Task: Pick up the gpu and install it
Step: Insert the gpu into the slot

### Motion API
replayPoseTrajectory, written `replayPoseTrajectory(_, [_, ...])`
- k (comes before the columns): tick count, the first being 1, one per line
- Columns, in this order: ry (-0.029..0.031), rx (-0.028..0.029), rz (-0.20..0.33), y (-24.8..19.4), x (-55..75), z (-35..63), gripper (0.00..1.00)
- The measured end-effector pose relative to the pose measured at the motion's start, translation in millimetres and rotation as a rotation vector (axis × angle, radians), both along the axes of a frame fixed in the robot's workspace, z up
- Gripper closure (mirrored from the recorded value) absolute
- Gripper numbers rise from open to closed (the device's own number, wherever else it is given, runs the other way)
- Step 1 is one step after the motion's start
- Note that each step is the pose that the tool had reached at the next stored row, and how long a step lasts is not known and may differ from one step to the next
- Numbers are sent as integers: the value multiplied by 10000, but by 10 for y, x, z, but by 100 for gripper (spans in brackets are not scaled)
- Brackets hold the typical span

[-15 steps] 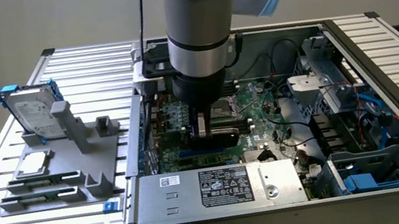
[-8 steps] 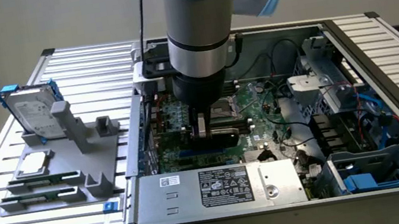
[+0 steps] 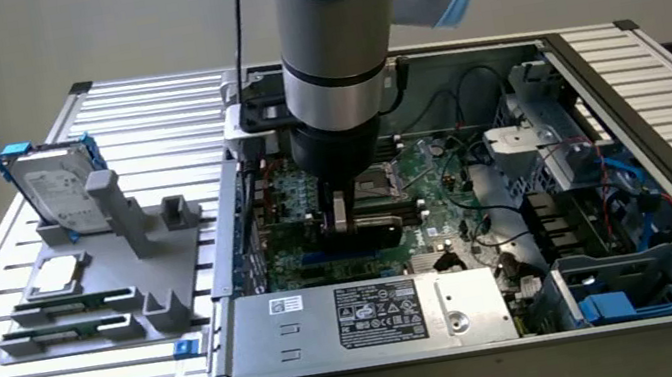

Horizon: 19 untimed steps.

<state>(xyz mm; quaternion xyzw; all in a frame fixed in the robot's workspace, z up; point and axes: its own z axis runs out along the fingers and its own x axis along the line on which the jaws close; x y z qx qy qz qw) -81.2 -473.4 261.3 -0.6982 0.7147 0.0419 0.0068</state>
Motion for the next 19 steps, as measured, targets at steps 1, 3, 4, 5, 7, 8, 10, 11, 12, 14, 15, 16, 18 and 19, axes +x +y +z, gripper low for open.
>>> replayPoseTrajectory(1, [2, -3, 1, 0, 0, 0, 73])
replayPoseTrajectory(3, [6, -8, 5, 0, 1, -1, 73])
replayPoseTrajectory(4, [8, -8, 9, 0, 2, -1, 73])
replayPoseTrajectory(5, [9, -9, 14, 0, 4, -1, 73])
replayPoseTrajectory(7, [12, -9, 19, 0, 9, -1, 73])
replayPoseTrajectory(8, [14, -10, 21, 0, 10, -1, 73])
replayPoseTrajectory(10, [20, -11, 23, 0, 12, -1, 73])
replayPoseTrajectory(11, [20, -11, 23, 0, 12, -2, 73])
replayPoseTrajectory(12, [22, -13, 23, 0, 12, -2, 73])
replayPoseTrajectory(14, [21, -17, 23, 0, 12, -6, 73])
replayPoseTrajectory(15, [22, -23, 23, 0, 12, -7, 73])
replayPoseTrajectory(16, [23, -30, 24, 0, 12, -8, 73])
replayPoseTrajectory(18, [25, -43, 25, 0, 12, -12, 73])
replayPoseTrajectory(19, [26, -50, 23, 0, 11, -13, 73])
